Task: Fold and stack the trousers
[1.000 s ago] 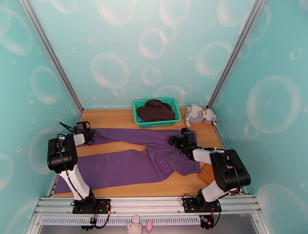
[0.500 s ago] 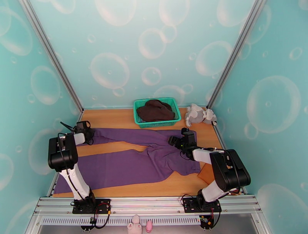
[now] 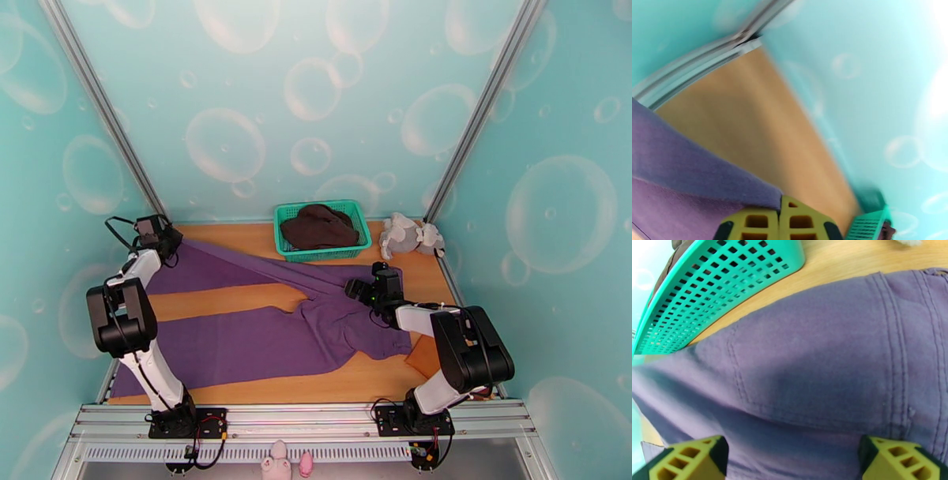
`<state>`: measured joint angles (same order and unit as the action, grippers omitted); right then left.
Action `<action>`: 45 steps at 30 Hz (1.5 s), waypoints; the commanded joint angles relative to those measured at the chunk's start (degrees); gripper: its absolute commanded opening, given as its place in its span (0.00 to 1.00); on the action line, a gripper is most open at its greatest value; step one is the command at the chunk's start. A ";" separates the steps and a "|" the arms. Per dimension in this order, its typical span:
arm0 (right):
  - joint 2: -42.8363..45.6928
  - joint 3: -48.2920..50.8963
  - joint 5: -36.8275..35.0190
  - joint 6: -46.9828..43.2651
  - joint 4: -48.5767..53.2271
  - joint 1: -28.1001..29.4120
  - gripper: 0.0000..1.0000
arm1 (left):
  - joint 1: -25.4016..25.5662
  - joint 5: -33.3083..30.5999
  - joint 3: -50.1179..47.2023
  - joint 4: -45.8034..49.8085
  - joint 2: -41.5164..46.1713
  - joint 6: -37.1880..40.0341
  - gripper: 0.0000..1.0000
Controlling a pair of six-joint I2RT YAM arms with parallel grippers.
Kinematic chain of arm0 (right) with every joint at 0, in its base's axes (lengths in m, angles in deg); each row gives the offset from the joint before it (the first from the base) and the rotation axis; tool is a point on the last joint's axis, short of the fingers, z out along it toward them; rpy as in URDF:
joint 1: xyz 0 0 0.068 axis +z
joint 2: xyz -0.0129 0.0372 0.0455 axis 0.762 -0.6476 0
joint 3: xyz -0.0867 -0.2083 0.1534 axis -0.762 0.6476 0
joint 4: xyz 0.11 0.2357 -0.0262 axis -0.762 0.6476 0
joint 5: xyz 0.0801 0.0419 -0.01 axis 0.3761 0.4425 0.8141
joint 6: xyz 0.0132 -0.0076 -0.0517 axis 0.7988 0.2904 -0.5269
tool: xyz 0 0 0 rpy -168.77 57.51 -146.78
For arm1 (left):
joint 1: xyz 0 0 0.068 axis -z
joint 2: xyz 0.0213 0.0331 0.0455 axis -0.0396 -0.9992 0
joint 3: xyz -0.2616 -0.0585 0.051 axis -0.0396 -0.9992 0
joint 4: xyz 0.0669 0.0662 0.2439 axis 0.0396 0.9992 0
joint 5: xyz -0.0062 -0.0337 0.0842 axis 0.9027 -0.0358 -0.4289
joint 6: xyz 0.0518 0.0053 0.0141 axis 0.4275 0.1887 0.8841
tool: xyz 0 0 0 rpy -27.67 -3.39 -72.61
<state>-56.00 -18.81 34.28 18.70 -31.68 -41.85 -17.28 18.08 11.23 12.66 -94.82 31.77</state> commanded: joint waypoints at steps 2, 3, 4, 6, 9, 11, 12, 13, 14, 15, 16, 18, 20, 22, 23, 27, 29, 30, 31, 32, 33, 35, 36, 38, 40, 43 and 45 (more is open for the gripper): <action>-1.29 1.43 -0.42 1.41 3.84 -1.11 0.91 | -1.23 -2.32 -11.15 -2.89 13.97 3.92 0.00; -1.25 1.47 -0.38 1.46 3.86 -1.11 0.91 | -1.30 -3.49 -17.27 -4.93 16.99 2.86 0.00; -1.14 1.48 -0.38 1.51 4.01 -1.15 0.91 | -1.50 -4.47 -22.60 -6.51 19.69 1.75 0.00; -1.11 1.65 -0.23 1.72 3.90 -1.23 0.91 | -2.29 -5.19 -36.32 -11.98 24.98 -0.62 0.00; -1.09 1.66 0.28 1.76 3.94 -1.44 0.91 | -2.69 -7.42 -52.04 -17.04 31.67 -3.81 0.00; -1.11 1.56 0.73 1.80 3.95 -1.48 0.91 | -3.27 -7.96 -56.94 -17.29 33.30 -4.93 0.05; -1.02 1.47 0.88 1.78 3.86 -1.42 0.91 | -3.60 -7.23 -58.25 -17.85 33.57 -4.66 0.06; -1.03 1.48 1.10 1.83 3.86 -1.37 0.91 | -3.84 -6.78 -58.80 -17.83 33.66 -4.35 0.10; -1.02 1.48 1.29 1.84 3.86 -1.35 0.91 | -4.06 -6.36 -58.84 -17.50 33.74 -3.94 0.17; -0.94 1.56 1.41 1.80 3.77 -1.38 0.91 | -4.34 -5.87 -58.51 -16.89 33.95 -3.36 0.25; -0.94 1.56 1.41 1.75 3.77 -1.38 0.91 | -4.43 -5.10 -58.12 -16.48 34.28 -2.48 0.27; -0.70 1.82 1.89 1.53 3.02 -1.31 0.91 | -4.50 -4.58 -56.78 -15.42 35.46 -0.41 0.28; -0.50 1.96 2.19 1.05 2.15 -0.66 0.91 | -4.47 -4.89 -55.78 -15.28 36.54 0.84 0.31; -0.75 1.09 1.79 -0.06 2.58 0.84 0.91 | -4.48 -5.01 -54.27 -15.09 36.66 2.40 0.35; -0.99 0.56 1.21 -0.56 2.83 1.73 0.91 | -4.44 -5.17 -53.38 -15.26 36.34 2.97 0.36; -2.31 -0.58 2.03 -1.11 2.53 3.70 0.91 | -4.45 -3.82 -47.59 -16.37 30.84 4.64 0.39; -2.97 -0.82 2.86 -1.32 2.04 3.81 0.91 | -4.48 -1.09 -41.66 -13.25 26.19 5.92 0.40; -3.26 -0.87 3.18 -1.36 1.89 3.86 0.91 | -4.28 -0.18 -39.33 -12.84 24.26 6.11 0.40; -3.67 -1.16 3.47 -1.44 2.28 3.90 0.91 | -4.27 0.60 -37.82 -13.52 22.50 6.08 0.41; -4.25 -1.76 3.26 -1.47 3.25 3.92 0.91 | -4.41 0.77 -35.90 -13.56 20.18 5.80 0.42; -4.84 -2.39 2.42 -1.44 4.54 3.83 0.91 | -4.34 0.95 -32.97 -12.73 17.38 6.04 0.42; -5.71 -3.05 1.79 -1.10 7.52 3.27 0.91 | -4.24 2.11 -27.37 -10.24 10.82 6.83 0.42; -5.69 -2.69 2.65 -0.06 7.23 2.64 0.91 | -4.33 2.37 -24.26 -8.39 7.33 6.67 0.41; -5.21 -1.74 4.13 1.32 6.51 1.62 0.90 | -4.12 2.88 -20.37 -6.32 1.90 6.23 0.39; -4.13 -1.42 3.93 1.72 6.87 1.32 0.90 | -4.08 1.70 -19.51 -5.90 -0.86 5.18 0.38; -1.86 -0.74 2.14 1.84 7.41 1.11 0.90 | -3.96 -0.21 -21.27 -7.16 -2.26 4.15 0.38; -0.58 -0.36 0.05 1.56 8.29 0.50 0.90 | -3.97 -1.25 -21.97 -6.68 -3.02 3.65 0.38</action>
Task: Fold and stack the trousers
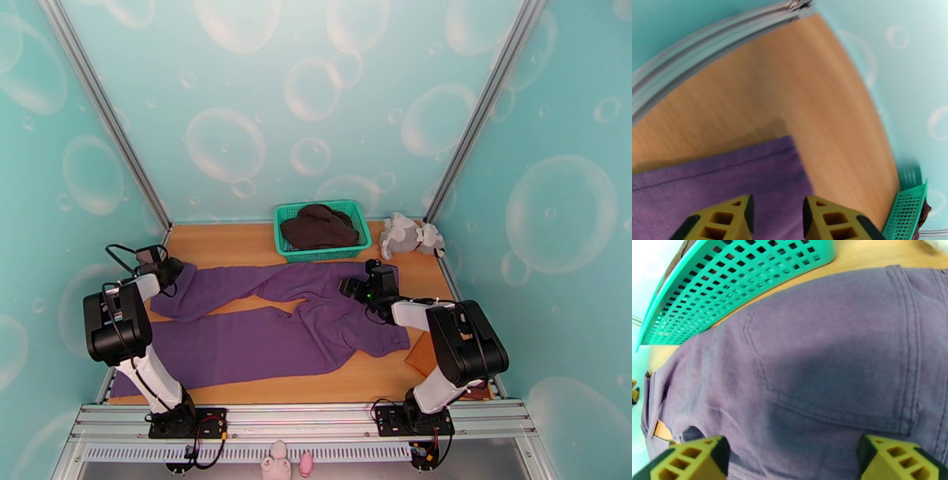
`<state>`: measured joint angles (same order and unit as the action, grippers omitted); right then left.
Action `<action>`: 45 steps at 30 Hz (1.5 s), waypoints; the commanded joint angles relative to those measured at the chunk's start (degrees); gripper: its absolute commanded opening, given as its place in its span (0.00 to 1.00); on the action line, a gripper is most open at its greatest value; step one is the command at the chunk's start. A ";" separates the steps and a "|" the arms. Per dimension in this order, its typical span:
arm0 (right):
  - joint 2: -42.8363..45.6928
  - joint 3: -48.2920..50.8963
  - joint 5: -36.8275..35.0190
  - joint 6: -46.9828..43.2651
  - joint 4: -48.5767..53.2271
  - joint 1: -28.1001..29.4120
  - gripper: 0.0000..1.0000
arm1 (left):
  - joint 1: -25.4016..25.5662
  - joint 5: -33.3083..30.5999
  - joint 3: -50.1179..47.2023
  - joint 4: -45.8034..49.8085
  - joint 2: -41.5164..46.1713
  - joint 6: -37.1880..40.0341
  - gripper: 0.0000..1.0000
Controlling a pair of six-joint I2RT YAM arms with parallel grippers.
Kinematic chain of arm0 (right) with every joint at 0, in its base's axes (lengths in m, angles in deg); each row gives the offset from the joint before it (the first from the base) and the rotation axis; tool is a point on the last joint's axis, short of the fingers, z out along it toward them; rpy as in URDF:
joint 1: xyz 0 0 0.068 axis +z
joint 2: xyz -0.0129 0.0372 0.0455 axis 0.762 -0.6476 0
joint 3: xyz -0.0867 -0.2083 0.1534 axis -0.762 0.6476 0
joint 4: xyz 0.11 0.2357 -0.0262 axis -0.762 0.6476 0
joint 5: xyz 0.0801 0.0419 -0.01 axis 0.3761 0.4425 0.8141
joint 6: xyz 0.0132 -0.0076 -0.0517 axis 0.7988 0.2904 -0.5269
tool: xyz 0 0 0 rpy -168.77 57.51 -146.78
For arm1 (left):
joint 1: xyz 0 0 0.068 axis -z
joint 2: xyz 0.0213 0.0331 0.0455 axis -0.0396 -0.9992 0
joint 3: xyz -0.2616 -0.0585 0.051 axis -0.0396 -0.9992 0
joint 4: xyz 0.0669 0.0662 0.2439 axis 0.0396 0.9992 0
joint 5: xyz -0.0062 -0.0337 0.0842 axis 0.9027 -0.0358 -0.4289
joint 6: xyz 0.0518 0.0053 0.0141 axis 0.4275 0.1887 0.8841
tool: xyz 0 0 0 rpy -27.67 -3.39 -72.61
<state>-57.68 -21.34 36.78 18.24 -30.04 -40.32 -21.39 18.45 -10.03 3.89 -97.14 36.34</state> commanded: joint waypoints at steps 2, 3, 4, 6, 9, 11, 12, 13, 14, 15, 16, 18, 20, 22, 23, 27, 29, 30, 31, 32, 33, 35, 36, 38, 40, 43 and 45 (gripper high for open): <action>2.25 3.09 -2.66 2.33 6.05 -2.09 0.90 | 0.13 -3.47 -0.78 3.25 -1.44 -1.24 0.39; 2.50 3.38 -2.84 2.37 6.08 -2.54 0.90 | 0.14 -4.69 -0.88 3.80 -1.67 -1.39 0.40; 2.42 3.55 -2.47 2.54 5.95 -3.13 0.90 | 0.05 -5.68 -0.97 4.25 -1.85 -1.59 0.40; 1.98 4.20 -0.53 3.29 5.12 -4.90 0.90 | -0.26 -7.88 -1.52 4.81 -1.86 -2.03 0.40; 2.95 4.79 -1.60 3.42 5.56 -6.26 0.90 | -1.57 -9.74 -3.26 3.73 -2.05 -2.76 0.40; 4.00 5.38 -2.46 3.43 5.65 -7.14 0.90 | -2.84 -9.89 -4.48 3.04 -2.37 -3.83 0.40; 4.59 5.60 -2.70 3.55 5.84 -7.59 0.90 | -3.56 -9.86 -5.08 2.69 -2.43 -4.36 0.40; 4.93 5.81 -3.05 3.55 5.99 -8.01 0.90 | -3.97 -9.92 -5.63 2.29 -2.39 -4.85 0.40; 5.18 6.07 -3.36 3.62 6.13 -8.40 0.91 | -4.61 -9.83 -6.15 1.83 -2.22 -5.39 0.40; 5.32 6.31 -3.37 3.67 5.90 -8.80 0.91 | -5.26 -9.13 -6.59 1.54 -2.20 -5.92 0.40; 5.39 6.46 -3.28 3.76 5.71 -8.99 0.91 | -5.78 -8.44 -6.73 1.13 -2.20 -6.33 0.40; 5.22 6.43 -3.18 3.81 5.62 -9.06 0.91 | -6.45 -7.95 -6.48 1.17 -2.21 -6.87 0.40; 5.21 6.46 -3.00 3.72 5.67 -9.06 0.91 | -6.72 -9.04 -5.85 2.10 -1.87 -6.96 0.40; 5.55 6.49 -3.30 3.66 5.96 -8.97 0.91 | -7.02 -11.44 -5.80 2.57 -0.63 -7.02 0.40; 5.93 6.48 -3.66 3.29 6.25 -8.82 0.91 | -7.29 -12.37 -6.15 2.23 0.28 -7.13 0.40; 11.32 7.15 -6.12 -0.76 3.72 -4.01 0.92 | -4.72 -13.19 -9.92 -3.57 8.60 -5.03 0.39; 14.03 6.59 -9.98 -4.22 3.84 0.52 0.93 | -0.74 -14.10 -11.47 -5.01 13.70 -2.07 0.38; 15.34 6.44 -11.30 -5.66 3.72 2.96 0.93 | 1.66 -14.09 -11.69 -4.58 15.87 -0.18 0.38; 16.18 6.43 -11.54 -6.80 2.31 5.14 0.93 | 3.90 -14.02 -11.56 -3.40 17.07 1.06 0.39; 16.71 6.40 -11.10 -7.89 0.78 7.30 0.93 | 6.36 -12.96 -11.67 -2.36 18.16 2.28 0.39; 17.07 6.08 -9.65 -8.69 0.24 9.08 0.93 | 8.47 -10.86 -12.14 -1.71 18.74 3.03 0.39; 16.91 5.75 -5.89 -10.18 -1.96 12.18 0.93 | 11.08 -5.90 -14.20 -1.88 18.73 2.74 0.40; 15.93 5.37 -3.22 -10.61 -2.92 13.48 0.93 | 11.79 -2.87 -15.78 -2.55 18.33 2.14 0.40; 13.00 4.18 -0.04 -10.86 -4.42 15.81 0.93 | 12.63 1.42 -17.84 -3.85 17.08 1.39 0.39; 9.79 2.79 1.52 -11.18 -5.61 18.06 0.93 | 13.34 2.94 -19.01 -4.72 15.91 1.60 0.39; 5.76 1.00 2.24 -11.13 -7.69 20.18 0.93 | 13.99 3.12 -19.70 -5.17 14.22 2.68 0.39; 3.02 -0.42 2.22 -10.57 -7.93 20.96 0.93 | 14.02 2.79 -19.79 -5.58 13.15 2.89 0.39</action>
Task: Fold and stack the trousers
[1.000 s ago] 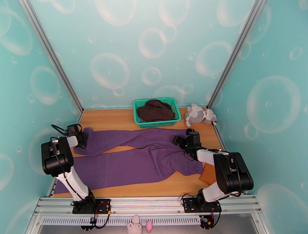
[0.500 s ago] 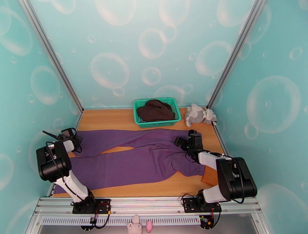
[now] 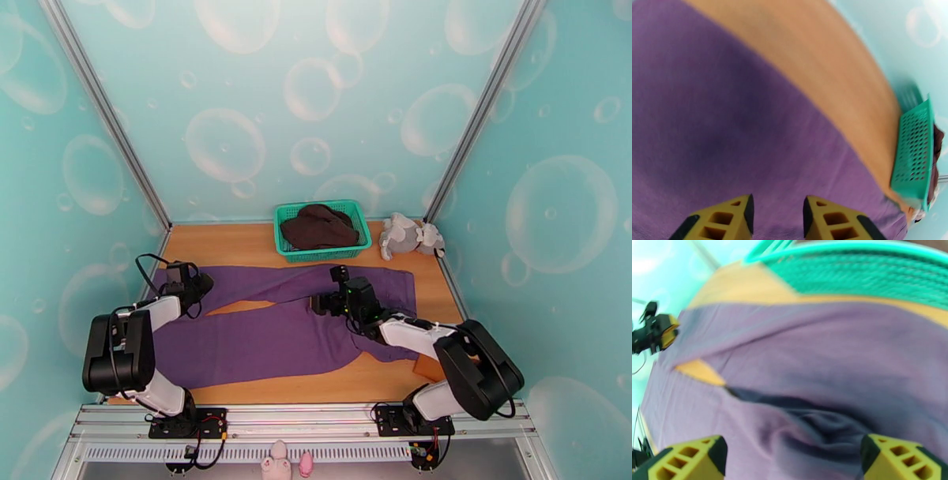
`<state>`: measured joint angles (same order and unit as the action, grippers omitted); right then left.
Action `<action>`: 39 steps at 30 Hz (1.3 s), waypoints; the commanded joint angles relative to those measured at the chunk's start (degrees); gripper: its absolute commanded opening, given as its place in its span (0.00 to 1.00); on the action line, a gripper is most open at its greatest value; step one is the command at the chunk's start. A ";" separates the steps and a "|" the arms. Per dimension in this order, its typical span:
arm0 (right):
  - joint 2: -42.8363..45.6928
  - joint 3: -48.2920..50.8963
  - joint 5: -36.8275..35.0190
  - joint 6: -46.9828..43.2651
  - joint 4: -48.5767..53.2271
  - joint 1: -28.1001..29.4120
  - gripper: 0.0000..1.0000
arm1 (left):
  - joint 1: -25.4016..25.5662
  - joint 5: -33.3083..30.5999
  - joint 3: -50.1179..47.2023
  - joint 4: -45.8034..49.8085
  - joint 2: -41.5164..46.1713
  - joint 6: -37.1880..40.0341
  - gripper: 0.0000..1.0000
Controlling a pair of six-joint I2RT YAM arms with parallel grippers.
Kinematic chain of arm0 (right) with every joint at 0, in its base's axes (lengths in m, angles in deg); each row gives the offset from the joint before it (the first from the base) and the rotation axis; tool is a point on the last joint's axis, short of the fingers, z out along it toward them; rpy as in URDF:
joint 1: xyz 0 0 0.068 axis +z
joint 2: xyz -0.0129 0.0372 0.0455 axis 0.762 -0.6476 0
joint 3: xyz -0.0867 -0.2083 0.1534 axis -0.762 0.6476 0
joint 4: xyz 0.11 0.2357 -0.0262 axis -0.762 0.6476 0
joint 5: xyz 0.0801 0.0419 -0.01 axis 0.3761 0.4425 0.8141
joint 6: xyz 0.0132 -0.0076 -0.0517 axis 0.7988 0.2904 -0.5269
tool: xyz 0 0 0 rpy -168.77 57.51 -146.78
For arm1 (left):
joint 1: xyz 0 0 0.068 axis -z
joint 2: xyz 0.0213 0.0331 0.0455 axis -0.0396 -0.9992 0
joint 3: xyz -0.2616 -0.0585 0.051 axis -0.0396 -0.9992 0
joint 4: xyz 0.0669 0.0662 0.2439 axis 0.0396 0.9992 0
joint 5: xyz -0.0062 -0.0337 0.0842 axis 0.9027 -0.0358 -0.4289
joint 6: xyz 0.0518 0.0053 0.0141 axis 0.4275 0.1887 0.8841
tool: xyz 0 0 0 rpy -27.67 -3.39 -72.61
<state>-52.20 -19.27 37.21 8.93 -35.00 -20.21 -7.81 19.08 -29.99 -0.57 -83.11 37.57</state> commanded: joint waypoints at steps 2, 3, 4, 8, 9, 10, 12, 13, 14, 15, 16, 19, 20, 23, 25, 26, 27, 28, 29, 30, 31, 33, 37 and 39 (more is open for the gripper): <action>-4.32 -3.31 1.03 -0.96 -3.13 1.58 0.92 | 0.44 0.66 0.65 -0.86 -2.13 1.68 0.39; -5.24 -3.91 0.47 -0.44 -2.53 1.74 0.92 | 0.37 -0.54 1.15 -0.42 -2.79 1.51 0.39; -6.23 -4.66 0.05 0.07 -1.25 1.63 0.92 | 0.36 -1.78 1.60 -0.11 -3.46 1.25 0.39; -8.85 -6.84 -1.43 1.63 5.61 0.88 0.92 | -0.54 -4.61 3.11 -0.05 -5.88 -0.36 0.40; -9.18 -7.01 -1.65 2.26 7.03 0.44 0.92 | -0.98 -4.91 3.29 -0.33 -6.49 -0.90 0.40; -9.54 -7.46 -1.37 2.79 9.36 -0.12 0.92 | -1.44 -5.10 3.49 -0.83 -7.08 -1.37 0.40; -9.88 -8.51 -0.29 3.36 13.88 -1.11 0.92 | -2.45 -5.20 4.24 -1.49 -8.15 -2.05 0.40; -9.74 -9.09 0.05 3.08 16.15 -1.45 0.92 | -2.96 -5.17 4.61 -1.63 -8.69 -2.49 0.40; -9.66 -9.52 -0.32 2.92 17.90 -1.62 0.92 | -3.47 -4.65 4.81 -2.03 -9.08 -2.72 0.40; -9.59 -9.98 -0.72 2.96 19.46 -1.85 0.92 | -3.89 -4.24 5.11 -2.18 -9.50 -2.97 0.40; -9.61 -10.46 -0.34 2.89 21.17 -2.21 0.92 | -4.21 -4.14 5.48 -2.08 -9.71 -3.08 0.40; -8.28 -10.32 1.18 2.92 23.44 -2.73 0.92 | -4.57 -4.11 5.72 -1.90 -9.43 -3.43 0.40; -7.72 -10.12 1.58 3.00 23.86 -2.88 0.92 | -4.57 -4.15 5.59 -1.86 -9.19 -3.43 0.40; -5.54 -9.80 1.22 2.37 25.47 -3.25 0.92 | -4.49 -3.94 5.10 -1.16 -7.65 -3.08 0.40; -4.22 -9.43 1.30 1.80 26.01 -3.97 0.90 | -4.43 -3.71 4.43 -0.41 -5.87 -2.49 0.40; -3.66 -9.27 1.69 1.51 26.08 -4.31 0.89 | -4.40 -3.69 4.02 -0.05 -4.88 -2.31 0.40; -2.92 -8.86 2.05 1.22 25.82 -4.56 0.88 | -4.31 -3.66 3.26 0.02 -3.52 -2.14 0.40; -1.90 -8.35 2.56 0.95 25.02 -4.81 0.87 | -4.15 -3.53 2.38 0.02 -2.00 -2.04 0.40; -0.95 -7.82 3.57 0.42 23.84 -4.77 0.87 | -4.00 -3.25 1.69 0.04 -0.67 -1.96 0.40; 0.24 -7.14 4.59 -0.03 22.35 -4.75 0.87 | -3.76 -2.90 0.79 -0.01 0.79 -1.94 0.40; 1.70 -6.24 5.11 -0.26 20.46 -4.57 0.87 | -3.41 -2.15 -0.03 -0.21 2.16 -1.70 0.40; 4.78 -3.96 3.67 -0.05 16.15 -4.03 0.88 | -1.92 0.42 -0.63 -0.71 4.12 -0.60 0.40; 10.05 1.43 -0.35 1.11 7.17 -3.29 0.90 | 5.38 3.19 1.45 3.18 5.46 2.78 0.40; 10.99 2.90 -1.74 1.38 4.50 -3.10 0.91 | 9.60 3.24 1.66 3.53 5.86 3.42 0.40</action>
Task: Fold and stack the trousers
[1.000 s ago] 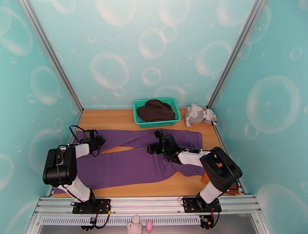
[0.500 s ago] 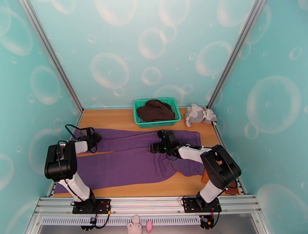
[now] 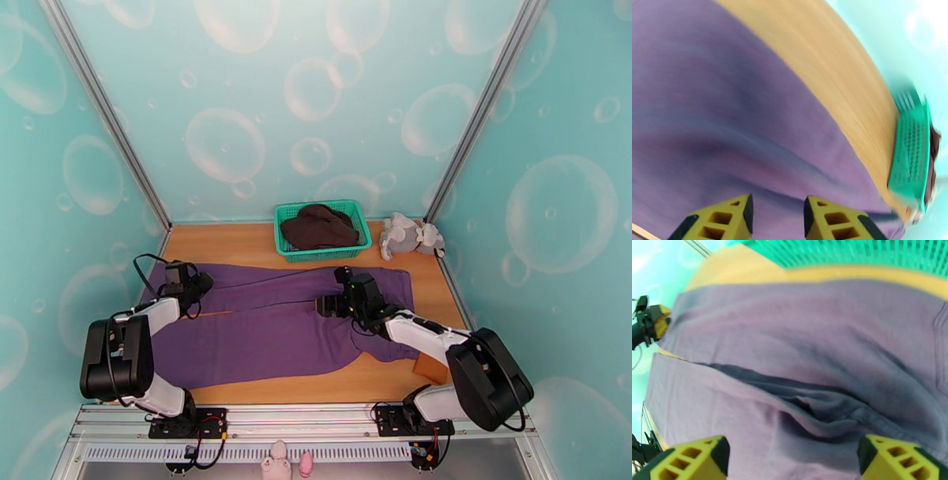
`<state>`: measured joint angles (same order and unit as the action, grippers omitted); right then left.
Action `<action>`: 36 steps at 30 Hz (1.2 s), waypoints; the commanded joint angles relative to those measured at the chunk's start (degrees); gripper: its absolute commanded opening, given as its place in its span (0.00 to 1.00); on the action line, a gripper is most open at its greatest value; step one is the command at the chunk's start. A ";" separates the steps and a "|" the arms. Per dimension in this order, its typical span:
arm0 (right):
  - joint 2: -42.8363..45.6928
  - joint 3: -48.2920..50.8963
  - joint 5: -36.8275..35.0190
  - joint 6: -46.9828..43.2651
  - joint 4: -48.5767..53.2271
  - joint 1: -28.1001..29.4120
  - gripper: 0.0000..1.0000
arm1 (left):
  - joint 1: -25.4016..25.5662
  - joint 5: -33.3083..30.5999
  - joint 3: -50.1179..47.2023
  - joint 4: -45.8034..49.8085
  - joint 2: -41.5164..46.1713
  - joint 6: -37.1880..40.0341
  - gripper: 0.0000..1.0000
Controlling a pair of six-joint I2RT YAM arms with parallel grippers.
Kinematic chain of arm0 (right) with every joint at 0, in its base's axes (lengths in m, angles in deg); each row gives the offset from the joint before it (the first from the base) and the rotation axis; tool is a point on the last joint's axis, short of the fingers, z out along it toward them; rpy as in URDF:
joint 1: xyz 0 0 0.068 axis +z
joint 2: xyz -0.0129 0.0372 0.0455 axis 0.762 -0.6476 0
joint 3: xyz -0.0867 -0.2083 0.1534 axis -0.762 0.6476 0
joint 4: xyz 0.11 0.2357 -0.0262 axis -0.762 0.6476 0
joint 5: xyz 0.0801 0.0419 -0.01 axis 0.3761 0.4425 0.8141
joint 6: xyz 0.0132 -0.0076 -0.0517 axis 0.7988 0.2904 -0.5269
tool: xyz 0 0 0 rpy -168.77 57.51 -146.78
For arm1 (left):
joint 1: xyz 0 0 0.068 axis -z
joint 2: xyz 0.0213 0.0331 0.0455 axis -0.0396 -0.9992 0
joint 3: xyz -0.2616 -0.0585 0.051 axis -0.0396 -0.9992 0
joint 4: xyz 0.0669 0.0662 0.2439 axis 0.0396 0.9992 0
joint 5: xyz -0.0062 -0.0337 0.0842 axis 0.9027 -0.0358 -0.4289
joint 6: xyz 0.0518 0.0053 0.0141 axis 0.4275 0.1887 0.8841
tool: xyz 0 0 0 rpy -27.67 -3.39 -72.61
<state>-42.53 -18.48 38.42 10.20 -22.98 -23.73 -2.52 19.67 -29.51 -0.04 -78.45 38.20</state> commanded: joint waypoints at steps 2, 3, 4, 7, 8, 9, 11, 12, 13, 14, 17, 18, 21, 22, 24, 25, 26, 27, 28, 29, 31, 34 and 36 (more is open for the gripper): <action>1.09 2.45 -4.37 0.50 -8.44 0.44 0.92 | 8.37 2.16 1.50 2.72 0.79 2.66 0.40; 0.64 2.34 -5.83 0.90 -8.24 0.44 0.93 | 10.61 1.95 1.86 2.51 0.20 2.36 0.40; 0.12 2.22 -7.05 1.19 -8.01 0.44 0.93 | 12.56 1.88 2.49 2.29 -0.67 2.27 0.40; -0.32 2.27 -9.29 1.70 -8.08 -0.01 0.94 | 17.69 0.82 5.60 2.56 -4.86 2.49 0.39; -0.12 2.52 -10.17 1.94 -8.30 -0.20 0.94 | 18.88 0.60 6.69 2.80 -6.50 2.52 0.39; 0.16 2.87 -10.90 2.13 -8.44 -0.54 0.94 | 20.29 0.62 8.60 2.68 -8.33 2.65 0.39; 1.13 3.44 -12.68 2.79 -8.06 -1.80 0.95 | 22.76 -0.17 11.18 2.33 -11.56 2.94 0.39; 1.80 3.98 -13.31 3.30 -7.92 -3.03 0.95 | 23.85 -0.65 12.53 1.85 -12.86 3.25 0.39; 2.52 4.57 -13.37 4.04 -7.75 -4.34 0.95 | 24.85 -0.69 13.31 1.28 -14.15 3.71 0.39; 3.46 5.32 -13.05 5.02 -7.81 -5.95 0.95 | 25.55 -0.84 14.00 0.85 -15.17 3.97 0.39; 6.43 8.93 -9.66 7.84 -10.40 -11.58 0.95 | 26.78 -1.99 15.20 0.79 -18.29 3.78 0.38; 7.15 9.78 -8.46 8.40 -10.92 -13.20 0.95 | 26.82 -1.93 15.00 0.86 -19.05 3.24 0.38; 8.65 10.28 -9.41 8.72 -10.00 -15.58 0.95 | 27.10 -1.71 12.47 1.80 -19.51 1.27 0.38; 9.05 10.62 -9.38 8.68 -10.27 -15.94 0.95 | 27.29 -1.58 11.03 1.96 -19.20 1.16 0.38; 9.38 10.99 -9.10 8.82 -10.81 -16.41 0.95 | 27.91 -1.57 8.42 2.73 -18.42 1.03 0.38; 9.43 11.08 -9.06 8.66 -10.98 -16.56 0.95 | 28.23 -1.57 6.97 3.13 -18.02 0.96 0.38; 9.39 11.08 -9.06 8.49 -10.91 -16.65 0.95 | 28.36 -1.37 5.76 3.28 -17.76 0.74 0.38; 9.32 11.15 -9.22 8.60 -10.82 -16.81 0.95 | 28.54 -0.82 3.68 3.05 -17.35 0.51 0.38; 9.35 11.28 -9.24 8.66 -10.89 -17.15 0.95 | 28.62 -0.25 1.99 2.49 -16.89 0.20 0.38; 9.41 11.54 -9.11 8.90 -11.00 -17.60 0.95 | 28.64 0.20 0.64 1.98 -16.41 -0.24 0.38; 10.37 12.14 -8.99 9.74 -11.11 -19.07 0.95 | 28.83 1.60 -2.37 0.23 -14.84 -0.94 0.38; 12.60 13.96 -9.50 11.00 -12.66 -20.77 0.95 | 29.66 4.55 -3.89 -0.77 -12.08 -1.15 0.38; 14.16 14.70 -11.45 11.36 -12.43 -21.26 0.95 | 30.43 6.91 -3.48 -0.54 -10.08 -0.90 0.37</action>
<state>-30.51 -4.93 28.82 19.36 -33.58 -44.41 26.42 21.88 -30.49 -8.74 -88.44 38.59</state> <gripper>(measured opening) 0.950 0.370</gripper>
